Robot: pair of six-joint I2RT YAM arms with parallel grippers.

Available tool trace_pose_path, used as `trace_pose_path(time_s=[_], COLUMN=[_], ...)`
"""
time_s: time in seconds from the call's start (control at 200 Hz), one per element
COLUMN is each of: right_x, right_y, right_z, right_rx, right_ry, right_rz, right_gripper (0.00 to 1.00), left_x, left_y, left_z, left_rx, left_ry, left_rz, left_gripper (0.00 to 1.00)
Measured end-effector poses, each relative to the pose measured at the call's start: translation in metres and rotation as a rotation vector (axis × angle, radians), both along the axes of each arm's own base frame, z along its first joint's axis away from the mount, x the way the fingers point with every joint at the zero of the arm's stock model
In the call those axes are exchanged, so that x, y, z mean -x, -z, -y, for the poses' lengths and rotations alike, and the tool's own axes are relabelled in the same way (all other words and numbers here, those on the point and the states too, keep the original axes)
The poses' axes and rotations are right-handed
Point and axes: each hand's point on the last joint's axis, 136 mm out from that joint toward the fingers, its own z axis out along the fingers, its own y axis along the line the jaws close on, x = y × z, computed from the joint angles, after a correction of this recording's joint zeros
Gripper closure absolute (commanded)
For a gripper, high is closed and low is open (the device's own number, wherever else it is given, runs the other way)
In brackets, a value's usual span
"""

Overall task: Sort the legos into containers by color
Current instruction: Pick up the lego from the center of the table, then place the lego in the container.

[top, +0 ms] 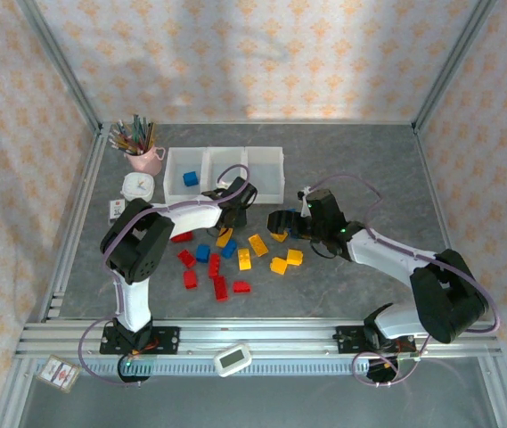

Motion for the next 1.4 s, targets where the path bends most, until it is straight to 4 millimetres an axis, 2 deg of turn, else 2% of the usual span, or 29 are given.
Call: trace_pose_path(time_s=[0.14,0.27,0.511,0.641,0.806,0.891,0.981,1.116,1.276,1.401], right_x=[0.001,0.001,-0.006,-0.009,-0.007,-0.01,-0.016,-0.024,-0.032,-0.036], right_y=[-0.002,-0.003,-0.02,-0.033,-0.045,-0.046,-0.045,-0.047,-0.047,-0.047], right_z=[0.0,0.0,-0.006,-0.023,-0.05,-0.058,-0.061,-0.064,-0.065,-0.066], right_rx=[0.007,0.019,0.026,0.018,0.003,-0.004,-0.007,-0.009,-0.002,0.003], right_ry=[-0.011,-0.025,-0.054,-0.087,-0.139,-0.144,-0.136,-0.114,-0.098,-0.091], right_rz=[0.011,0.021,0.064,0.093,0.113,0.112,0.111,0.121,0.132,0.134], right_gripper=[0.0,0.0,0.0,0.0,0.0,0.0,0.0,0.0,0.0,0.0], left_x=[0.003,0.008,0.021,0.018,0.003,-0.004,-0.012,-0.038,-0.075,-0.092], left_y=[-0.003,-0.015,-0.054,-0.084,-0.118,-0.122,-0.121,-0.119,-0.115,-0.107], left_z=[-0.002,-0.005,-0.018,-0.04,-0.09,-0.118,-0.136,-0.145,-0.142,-0.144], left_rx=[0.008,0.025,0.085,0.092,0.093,0.069,0.046,0.029,0.012,-0.002], left_ry=[0.0,-0.004,-0.035,-0.092,-0.231,-0.307,-0.356,-0.391,-0.41,-0.425], left_rz=[0.012,0.034,0.125,0.206,0.307,0.329,0.331,0.332,0.339,0.333], left_gripper=[0.52,0.54,0.54,0.55,0.56,0.56,0.57,0.57,0.57,0.56])
